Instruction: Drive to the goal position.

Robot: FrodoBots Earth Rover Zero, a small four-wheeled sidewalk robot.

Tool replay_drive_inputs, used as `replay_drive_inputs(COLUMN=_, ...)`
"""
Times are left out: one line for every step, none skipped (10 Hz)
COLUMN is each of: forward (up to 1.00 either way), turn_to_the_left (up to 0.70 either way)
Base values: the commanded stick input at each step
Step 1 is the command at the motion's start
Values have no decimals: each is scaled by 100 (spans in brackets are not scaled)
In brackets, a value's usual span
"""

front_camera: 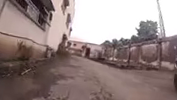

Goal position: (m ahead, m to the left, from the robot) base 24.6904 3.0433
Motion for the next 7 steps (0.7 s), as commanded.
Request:
replay_drive_inputs(forward=70, turn_to_the_left=0)
replay_drive_inputs(forward=70, turn_to_the_left=0)
replay_drive_inputs(forward=70, turn_to_the_left=0)
replay_drive_inputs(forward=70, turn_to_the_left=0)
replay_drive_inputs(forward=70, turn_to_the_left=0)
replay_drive_inputs(forward=70, turn_to_the_left=0)
replay_drive_inputs(forward=70, turn_to_the_left=0)
